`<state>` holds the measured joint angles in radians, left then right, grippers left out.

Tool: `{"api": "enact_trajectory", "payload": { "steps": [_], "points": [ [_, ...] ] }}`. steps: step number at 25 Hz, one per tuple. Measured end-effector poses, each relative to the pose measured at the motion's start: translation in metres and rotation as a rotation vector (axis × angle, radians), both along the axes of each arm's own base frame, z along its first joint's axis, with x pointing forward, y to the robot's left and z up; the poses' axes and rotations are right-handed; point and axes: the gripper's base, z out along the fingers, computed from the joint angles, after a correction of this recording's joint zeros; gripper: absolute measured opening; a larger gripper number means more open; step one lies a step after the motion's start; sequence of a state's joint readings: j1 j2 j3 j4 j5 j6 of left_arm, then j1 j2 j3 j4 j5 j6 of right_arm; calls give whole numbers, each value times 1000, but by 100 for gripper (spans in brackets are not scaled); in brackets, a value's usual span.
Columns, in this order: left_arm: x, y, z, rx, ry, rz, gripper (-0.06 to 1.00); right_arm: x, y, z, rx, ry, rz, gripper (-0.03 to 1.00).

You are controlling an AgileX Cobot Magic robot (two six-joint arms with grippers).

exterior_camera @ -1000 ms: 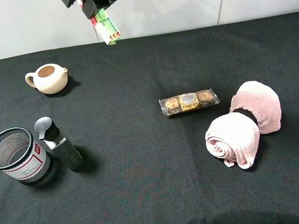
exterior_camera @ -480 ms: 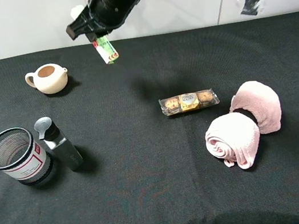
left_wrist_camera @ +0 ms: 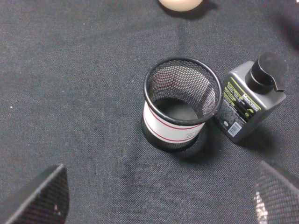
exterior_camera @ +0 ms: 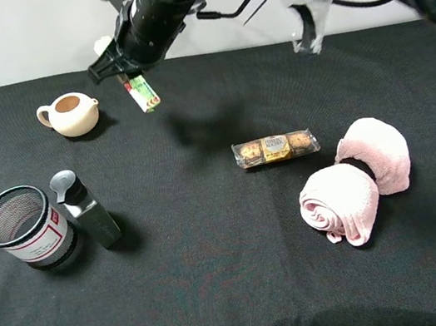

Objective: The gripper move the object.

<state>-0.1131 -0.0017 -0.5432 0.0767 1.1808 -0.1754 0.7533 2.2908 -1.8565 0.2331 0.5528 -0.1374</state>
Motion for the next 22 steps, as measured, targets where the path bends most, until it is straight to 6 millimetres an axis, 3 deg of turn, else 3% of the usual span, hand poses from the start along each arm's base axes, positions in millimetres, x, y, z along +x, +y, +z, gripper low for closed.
{"api": "enact_trajectory", "payload": {
  "steps": [7, 22],
  "points": [
    [0, 0, 0, 1, 0, 1, 83, 0, 0, -30, -68, 49, 18, 18],
    [0, 0, 0, 1, 0, 1, 83, 1, -1, -59, -121, 76, 28, 18]
  ]
}}
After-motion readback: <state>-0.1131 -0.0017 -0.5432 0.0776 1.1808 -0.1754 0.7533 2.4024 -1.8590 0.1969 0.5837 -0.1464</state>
